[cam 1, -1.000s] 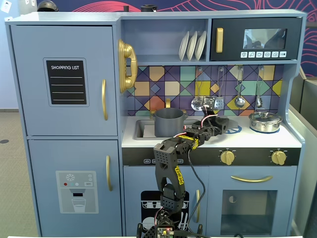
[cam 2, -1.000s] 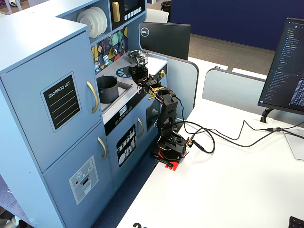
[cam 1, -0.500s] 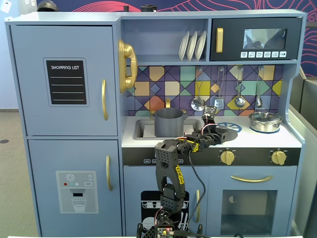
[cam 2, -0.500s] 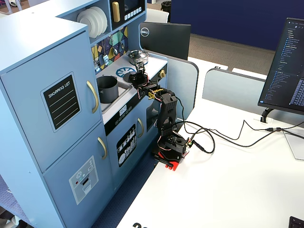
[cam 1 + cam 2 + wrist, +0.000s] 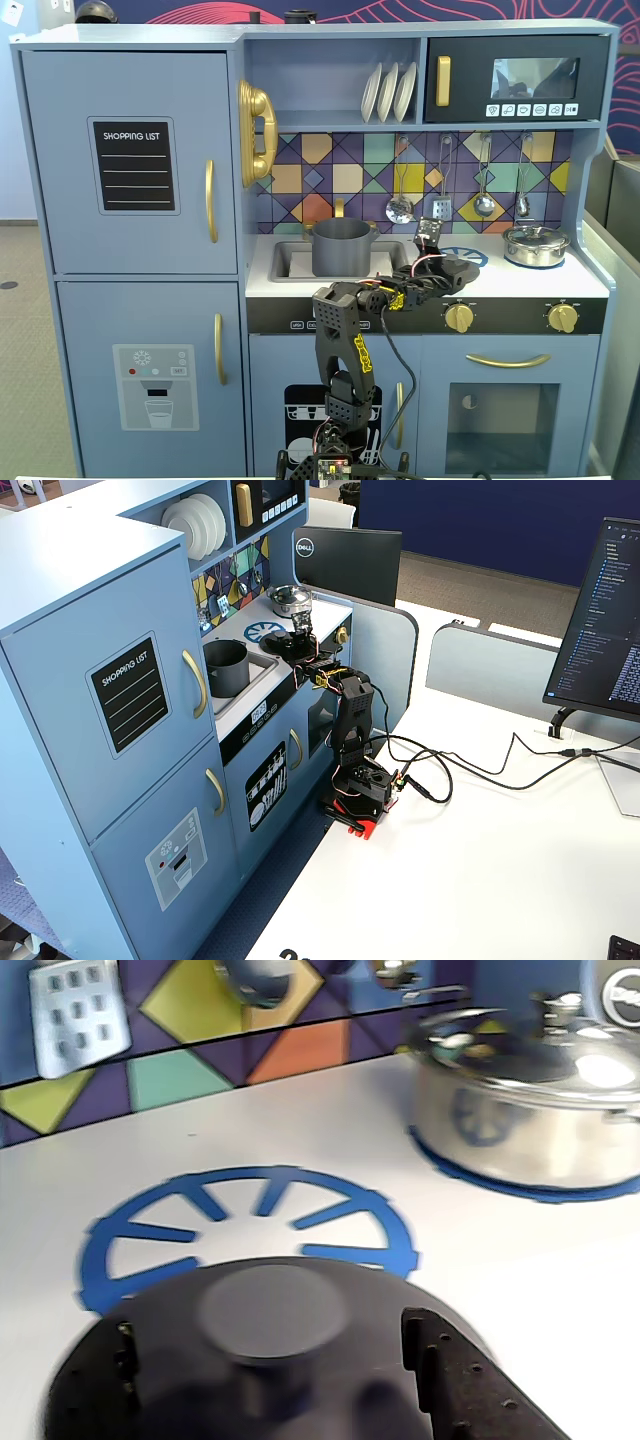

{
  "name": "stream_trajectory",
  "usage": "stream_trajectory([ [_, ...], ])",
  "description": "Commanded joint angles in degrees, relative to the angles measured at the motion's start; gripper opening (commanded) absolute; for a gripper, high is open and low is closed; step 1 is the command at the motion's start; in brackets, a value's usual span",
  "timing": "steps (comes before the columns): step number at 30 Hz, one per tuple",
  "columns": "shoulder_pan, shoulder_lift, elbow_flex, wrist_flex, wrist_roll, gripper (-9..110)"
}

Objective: Take off the lid from the gray recipient and place it on the counter

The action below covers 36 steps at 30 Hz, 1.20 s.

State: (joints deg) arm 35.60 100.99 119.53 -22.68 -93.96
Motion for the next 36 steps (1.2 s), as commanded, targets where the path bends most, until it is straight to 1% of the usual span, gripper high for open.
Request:
stream_trajectory([
  [1, 1.1, 3.4, -0.8, -1.2, -0.4, 29],
  [8, -1.0, 7.9, -2.0, -1.0, 0.5, 26],
  [13, -1.7, 17.8, -3.5, 8.2, 0.4, 25],
  [15, -2.5, 23.6, -3.3, 15.2, 1.3, 20],
  [16, -3.3, 26.8, -3.3, 20.7, 2.1, 17],
  [18, -5.3, 33.9, -3.4, 34.2, 4.6, 9],
  [20, -8.9, 40.8, -5.1, 51.2, 7.7, 1],
  [21, -10.9, 43.7, -5.9, 58.6, 9.3, 0],
  [23, -15.2, 49.2, -5.4, 69.0, 10.1, 0],
  [28, -26.3, 60.1, 3.1, 80.9, 7.2, 0],
  [31, -29.5, 65.5, 11.2, 84.6, 1.1, 0],
  [36, -32.2, 70.9, 24.8, 86.3, 1.9, 0],
])
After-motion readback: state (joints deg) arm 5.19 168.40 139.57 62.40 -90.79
